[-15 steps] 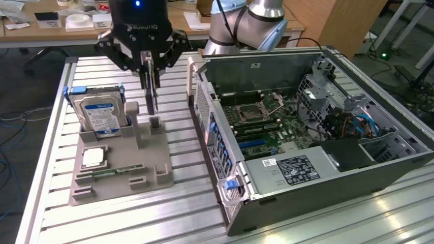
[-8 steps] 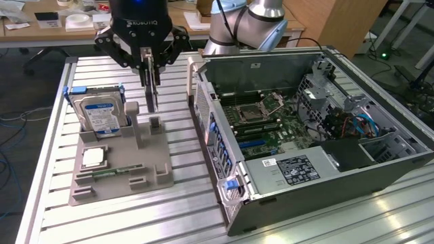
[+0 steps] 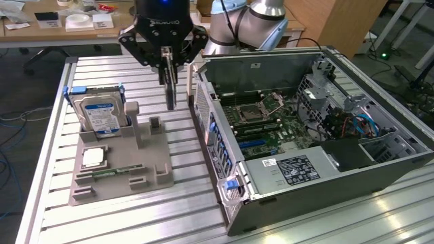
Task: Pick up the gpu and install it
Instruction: 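Pick up the gpu and move the gpu toward the slot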
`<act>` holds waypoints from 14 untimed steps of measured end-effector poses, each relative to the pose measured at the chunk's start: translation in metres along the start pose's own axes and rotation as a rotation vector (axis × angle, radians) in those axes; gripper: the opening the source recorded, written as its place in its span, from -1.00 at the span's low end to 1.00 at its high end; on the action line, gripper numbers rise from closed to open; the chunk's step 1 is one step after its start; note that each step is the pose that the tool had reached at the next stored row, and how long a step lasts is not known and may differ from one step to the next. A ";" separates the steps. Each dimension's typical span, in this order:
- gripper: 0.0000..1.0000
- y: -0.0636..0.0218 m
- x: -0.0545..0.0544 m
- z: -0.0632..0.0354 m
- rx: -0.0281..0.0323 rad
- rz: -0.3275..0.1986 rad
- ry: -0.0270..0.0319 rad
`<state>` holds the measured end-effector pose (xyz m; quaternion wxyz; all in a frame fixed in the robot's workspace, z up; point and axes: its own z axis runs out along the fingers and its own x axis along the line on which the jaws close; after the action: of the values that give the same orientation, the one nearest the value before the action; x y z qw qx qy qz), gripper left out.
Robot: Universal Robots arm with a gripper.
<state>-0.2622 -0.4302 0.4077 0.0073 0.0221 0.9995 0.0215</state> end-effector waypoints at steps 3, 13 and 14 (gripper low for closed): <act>-0.44 0.0005 -0.014 0.0002 0.0000 0.000 0.0003; -0.44 0.0024 -0.056 0.0012 0.0000 0.000 0.0012; -0.44 0.0026 -0.060 0.0012 0.0001 0.000 0.0012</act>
<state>-0.2021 -0.4302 0.4074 0.0067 0.0221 0.9995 0.0214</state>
